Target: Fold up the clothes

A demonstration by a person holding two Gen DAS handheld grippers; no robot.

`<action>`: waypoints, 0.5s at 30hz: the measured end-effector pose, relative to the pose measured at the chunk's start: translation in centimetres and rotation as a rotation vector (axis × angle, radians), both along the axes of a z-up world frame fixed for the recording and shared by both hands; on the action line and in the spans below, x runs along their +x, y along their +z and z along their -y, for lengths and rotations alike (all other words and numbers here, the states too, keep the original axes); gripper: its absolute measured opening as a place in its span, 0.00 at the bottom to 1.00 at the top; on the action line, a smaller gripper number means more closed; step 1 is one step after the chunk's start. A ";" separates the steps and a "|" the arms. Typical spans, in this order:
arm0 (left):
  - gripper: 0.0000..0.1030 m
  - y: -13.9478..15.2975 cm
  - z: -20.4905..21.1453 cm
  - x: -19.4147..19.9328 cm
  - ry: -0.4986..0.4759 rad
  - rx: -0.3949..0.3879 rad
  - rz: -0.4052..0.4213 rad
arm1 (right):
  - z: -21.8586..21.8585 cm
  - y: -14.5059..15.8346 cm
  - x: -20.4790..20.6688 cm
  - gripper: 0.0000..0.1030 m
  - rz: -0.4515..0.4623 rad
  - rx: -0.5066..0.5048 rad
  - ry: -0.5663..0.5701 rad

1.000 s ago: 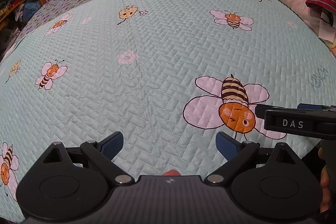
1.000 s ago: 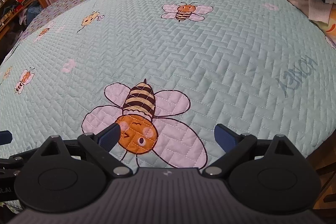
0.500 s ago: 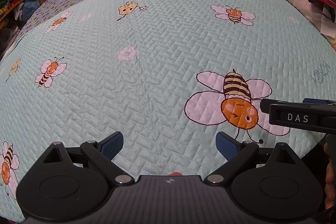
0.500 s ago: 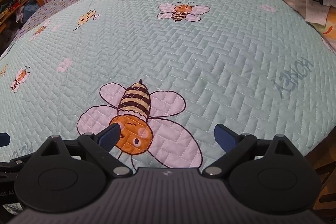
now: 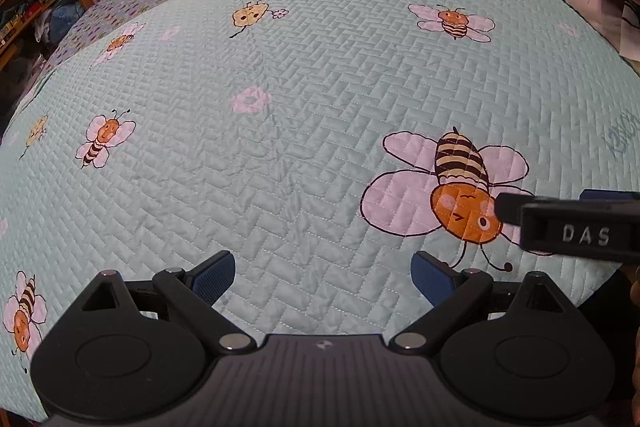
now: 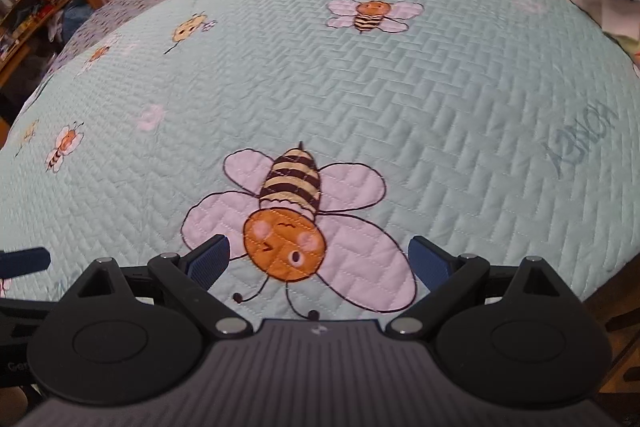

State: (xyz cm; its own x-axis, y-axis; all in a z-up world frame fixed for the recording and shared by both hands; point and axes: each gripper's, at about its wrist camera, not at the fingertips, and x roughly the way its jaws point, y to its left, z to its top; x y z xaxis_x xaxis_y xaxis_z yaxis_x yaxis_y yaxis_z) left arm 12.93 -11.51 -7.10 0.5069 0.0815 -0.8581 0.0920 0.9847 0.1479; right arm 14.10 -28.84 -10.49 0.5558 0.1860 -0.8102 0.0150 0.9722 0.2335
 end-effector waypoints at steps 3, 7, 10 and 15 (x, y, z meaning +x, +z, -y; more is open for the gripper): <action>0.92 0.1 0.0 -0.1 -0.003 -0.001 0.005 | -0.4 0.0 0.0 0.93 -0.001 -0.005 0.008; 0.92 0.3 0.0 -0.1 -0.006 -0.003 0.012 | -0.4 0.0 0.0 0.93 -0.003 -0.008 -0.001; 0.92 0.5 0.0 -0.2 -0.009 -0.004 0.017 | -0.2 0.0 0.1 0.93 -0.002 -0.006 -0.007; 0.92 0.7 -0.1 -0.3 -0.013 -0.006 0.025 | -0.4 0.1 0.2 0.93 0.002 -0.008 0.001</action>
State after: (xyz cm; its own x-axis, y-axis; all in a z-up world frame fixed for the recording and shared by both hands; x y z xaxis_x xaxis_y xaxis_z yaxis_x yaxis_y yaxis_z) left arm 12.64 -11.46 -6.38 0.5292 0.0697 -0.8456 0.1015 0.9843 0.1446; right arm 14.27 -28.47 -10.42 0.5570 0.1796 -0.8108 0.0142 0.9741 0.2256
